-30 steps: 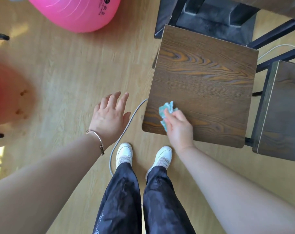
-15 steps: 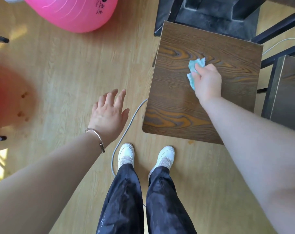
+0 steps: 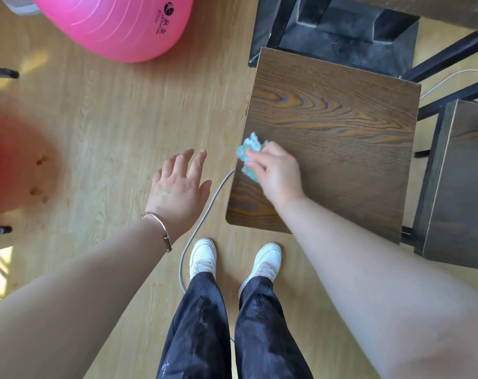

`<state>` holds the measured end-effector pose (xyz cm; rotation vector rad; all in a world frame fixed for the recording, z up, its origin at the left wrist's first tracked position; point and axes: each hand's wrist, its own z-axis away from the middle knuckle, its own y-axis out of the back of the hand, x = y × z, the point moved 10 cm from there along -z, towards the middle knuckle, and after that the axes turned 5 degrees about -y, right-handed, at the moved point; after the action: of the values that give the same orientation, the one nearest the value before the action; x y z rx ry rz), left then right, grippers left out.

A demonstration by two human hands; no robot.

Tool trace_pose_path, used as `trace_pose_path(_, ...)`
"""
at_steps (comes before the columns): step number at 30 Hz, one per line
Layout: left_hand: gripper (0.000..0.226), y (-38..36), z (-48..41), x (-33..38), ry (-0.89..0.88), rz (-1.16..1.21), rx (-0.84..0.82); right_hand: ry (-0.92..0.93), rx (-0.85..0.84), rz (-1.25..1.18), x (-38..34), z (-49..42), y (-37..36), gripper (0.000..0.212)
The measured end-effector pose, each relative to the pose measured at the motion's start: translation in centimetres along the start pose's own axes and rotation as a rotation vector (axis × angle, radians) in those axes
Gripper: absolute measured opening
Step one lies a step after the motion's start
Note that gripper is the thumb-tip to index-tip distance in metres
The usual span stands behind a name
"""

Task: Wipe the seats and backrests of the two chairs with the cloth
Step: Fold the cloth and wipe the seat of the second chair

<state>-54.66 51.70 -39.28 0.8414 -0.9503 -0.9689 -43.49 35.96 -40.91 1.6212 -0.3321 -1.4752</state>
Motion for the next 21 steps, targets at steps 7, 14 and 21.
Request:
trace_pose_path(7, 0.06, 0.8, 0.2, -0.1, 0.011, -0.018, 0.007, 0.09, -0.38, 0.015, -2.5, 10.6, -6.2, 0.031)
trace_pose_path(14, 0.06, 0.5, -0.8, 3.3, -0.007, -0.037, -0.021, 0.148, -0.494, -0.018, -0.1, 12.1, -1.4, 0.023)
trace_pose_path(21, 0.061, 0.5, -5.5, 13.8, -0.154, -0.011, -0.004, -0.194, 0.04, 0.009, 13.3, -1.1, 18.6, 0.019)
